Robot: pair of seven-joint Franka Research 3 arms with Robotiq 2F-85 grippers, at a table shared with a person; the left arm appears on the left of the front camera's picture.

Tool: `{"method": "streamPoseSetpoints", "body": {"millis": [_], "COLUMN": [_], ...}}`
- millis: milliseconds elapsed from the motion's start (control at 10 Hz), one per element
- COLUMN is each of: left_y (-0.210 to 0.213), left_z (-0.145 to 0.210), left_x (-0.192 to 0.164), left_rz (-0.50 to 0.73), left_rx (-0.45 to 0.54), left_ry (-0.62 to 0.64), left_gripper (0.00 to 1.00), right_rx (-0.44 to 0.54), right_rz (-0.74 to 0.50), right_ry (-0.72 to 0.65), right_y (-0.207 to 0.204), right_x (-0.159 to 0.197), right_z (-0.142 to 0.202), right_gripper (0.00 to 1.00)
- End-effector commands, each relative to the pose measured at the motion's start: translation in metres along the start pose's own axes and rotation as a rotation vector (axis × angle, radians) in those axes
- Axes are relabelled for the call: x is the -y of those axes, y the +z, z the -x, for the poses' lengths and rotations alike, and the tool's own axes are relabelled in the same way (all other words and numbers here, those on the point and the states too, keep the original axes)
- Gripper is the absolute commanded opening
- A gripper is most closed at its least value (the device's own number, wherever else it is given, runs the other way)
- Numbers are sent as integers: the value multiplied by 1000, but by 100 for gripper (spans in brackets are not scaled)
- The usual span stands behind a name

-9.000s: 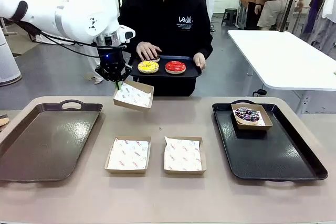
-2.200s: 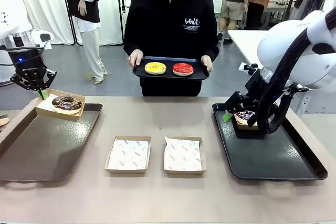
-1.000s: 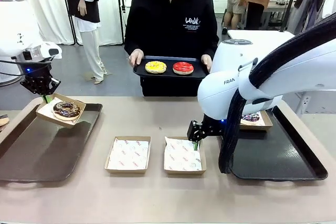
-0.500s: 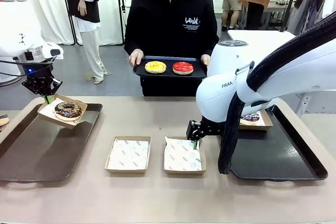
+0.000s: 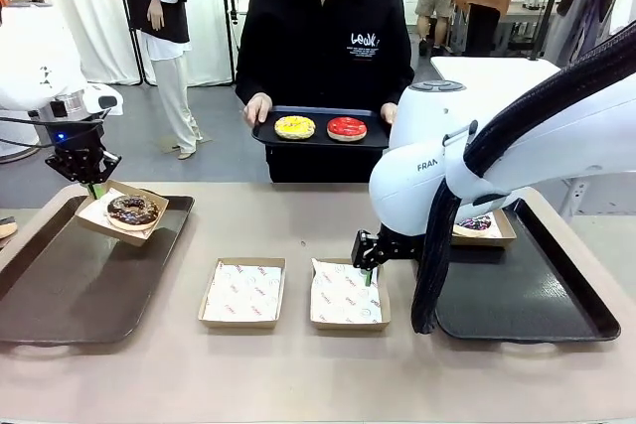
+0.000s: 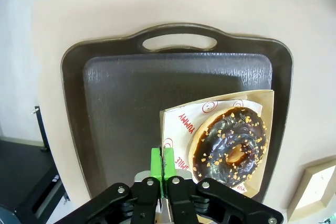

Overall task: Individually package the donuts and arrange them on the tray.
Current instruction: Place the picked Paper togo box on the Handle tray while simultaneously picking up another Paper togo box from the table with the other hand.

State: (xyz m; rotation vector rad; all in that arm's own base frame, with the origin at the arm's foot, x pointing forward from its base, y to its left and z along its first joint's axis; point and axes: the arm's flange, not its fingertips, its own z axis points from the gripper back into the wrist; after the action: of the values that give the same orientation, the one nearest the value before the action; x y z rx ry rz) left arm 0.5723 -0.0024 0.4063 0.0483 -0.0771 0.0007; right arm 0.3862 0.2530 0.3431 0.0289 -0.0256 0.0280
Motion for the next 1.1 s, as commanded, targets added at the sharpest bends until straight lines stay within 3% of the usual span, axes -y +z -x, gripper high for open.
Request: {"method": "streamPoseSetpoints", "body": {"millis": [0,1000], "left_y": [1,-21], "left_z": [-10,-35], "left_x": [0,11], "left_rz": [27,37], "left_rx": [26,1], "left_ry": [23,48], "left_gripper": [1,1], "right_rx": [50,46], "right_rz": [48,15], "right_ry": [-58,-86], "right_y": [-12,-27], "right_x": [-13,-22], "right_z": [-1,3], "right_gripper": [100,100]}}
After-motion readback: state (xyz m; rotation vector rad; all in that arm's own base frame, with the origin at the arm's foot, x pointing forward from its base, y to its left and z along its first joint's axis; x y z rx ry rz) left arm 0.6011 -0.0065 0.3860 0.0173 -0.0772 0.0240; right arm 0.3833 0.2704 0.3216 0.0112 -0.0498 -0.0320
